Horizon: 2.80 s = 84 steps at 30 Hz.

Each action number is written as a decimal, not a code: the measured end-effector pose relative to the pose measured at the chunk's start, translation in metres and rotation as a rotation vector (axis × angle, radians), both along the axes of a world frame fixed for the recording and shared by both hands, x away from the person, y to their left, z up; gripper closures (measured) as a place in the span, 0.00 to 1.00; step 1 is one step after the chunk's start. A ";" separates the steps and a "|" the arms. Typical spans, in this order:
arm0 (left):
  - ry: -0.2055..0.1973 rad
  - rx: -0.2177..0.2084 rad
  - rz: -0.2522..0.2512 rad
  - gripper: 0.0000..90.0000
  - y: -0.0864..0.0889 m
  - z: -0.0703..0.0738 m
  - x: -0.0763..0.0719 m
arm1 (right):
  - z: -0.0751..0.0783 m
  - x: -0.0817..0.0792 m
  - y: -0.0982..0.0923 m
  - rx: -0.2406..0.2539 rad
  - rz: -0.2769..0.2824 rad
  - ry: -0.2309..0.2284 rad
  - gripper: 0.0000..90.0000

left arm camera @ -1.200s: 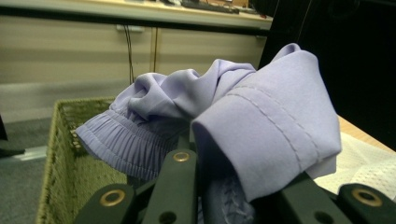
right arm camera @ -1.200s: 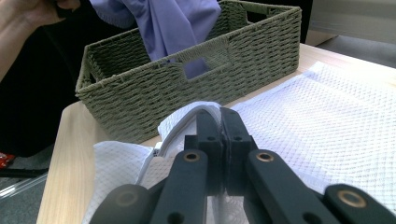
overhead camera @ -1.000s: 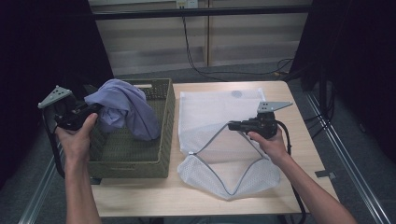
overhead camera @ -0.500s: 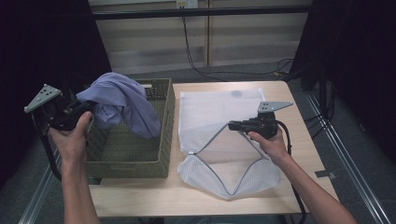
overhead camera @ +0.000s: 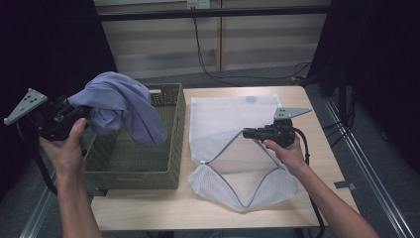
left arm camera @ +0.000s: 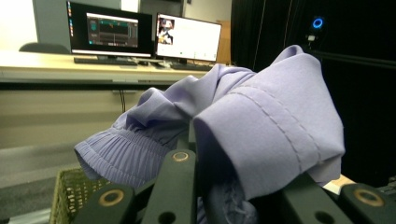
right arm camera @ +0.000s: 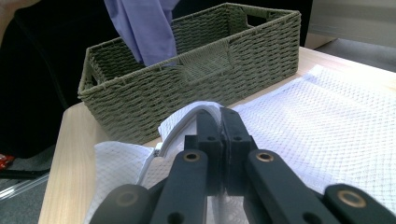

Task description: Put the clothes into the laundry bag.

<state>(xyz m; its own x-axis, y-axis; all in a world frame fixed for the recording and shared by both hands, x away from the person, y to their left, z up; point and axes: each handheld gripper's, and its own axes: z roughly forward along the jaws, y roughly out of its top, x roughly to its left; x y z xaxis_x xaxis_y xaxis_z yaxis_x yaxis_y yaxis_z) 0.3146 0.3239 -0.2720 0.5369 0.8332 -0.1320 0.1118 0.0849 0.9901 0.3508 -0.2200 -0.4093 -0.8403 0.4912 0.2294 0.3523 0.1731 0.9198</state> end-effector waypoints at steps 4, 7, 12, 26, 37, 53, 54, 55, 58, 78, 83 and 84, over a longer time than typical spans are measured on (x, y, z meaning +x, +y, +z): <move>-0.021 -0.006 0.004 0.91 0.001 0.004 -0.005 | 0.000 0.000 0.000 0.000 0.000 -0.001 0.98; -0.035 -0.018 0.003 0.91 0.002 0.007 -0.007 | 0.000 -0.001 0.000 0.001 0.000 -0.001 0.98; -0.063 -0.021 -0.006 0.90 -0.002 0.013 -0.013 | 0.001 0.000 0.000 0.002 -0.001 -0.003 0.98; -0.136 -0.009 -0.023 0.91 -0.011 0.028 -0.027 | 0.002 -0.002 0.001 0.001 0.003 -0.006 0.98; -0.203 0.008 -0.062 0.91 -0.023 0.044 -0.045 | 0.002 -0.002 0.000 0.001 0.005 -0.007 0.99; -0.219 0.021 -0.152 0.91 -0.049 0.052 -0.053 | 0.001 -0.002 0.001 -0.001 0.008 -0.005 0.99; -0.220 0.031 -0.161 0.91 -0.051 0.052 -0.053 | 0.001 -0.002 0.001 -0.001 0.008 -0.005 0.99; -0.221 0.035 -0.162 0.91 -0.052 0.053 -0.053 | 0.001 -0.002 0.001 0.000 0.009 -0.003 0.99; -0.221 0.030 -0.184 0.91 -0.059 0.053 -0.053 | 0.001 -0.001 0.001 -0.002 0.009 -0.002 0.99; -0.198 0.077 -0.323 0.91 -0.111 0.053 -0.051 | 0.001 -0.001 0.002 -0.007 0.011 -0.003 0.99; -0.176 0.095 -0.349 0.91 -0.124 0.049 -0.047 | 0.001 -0.002 0.002 -0.007 0.013 -0.004 0.99; -0.171 0.102 -0.358 0.91 -0.128 0.048 -0.046 | 0.001 -0.002 0.002 -0.007 0.012 -0.003 0.99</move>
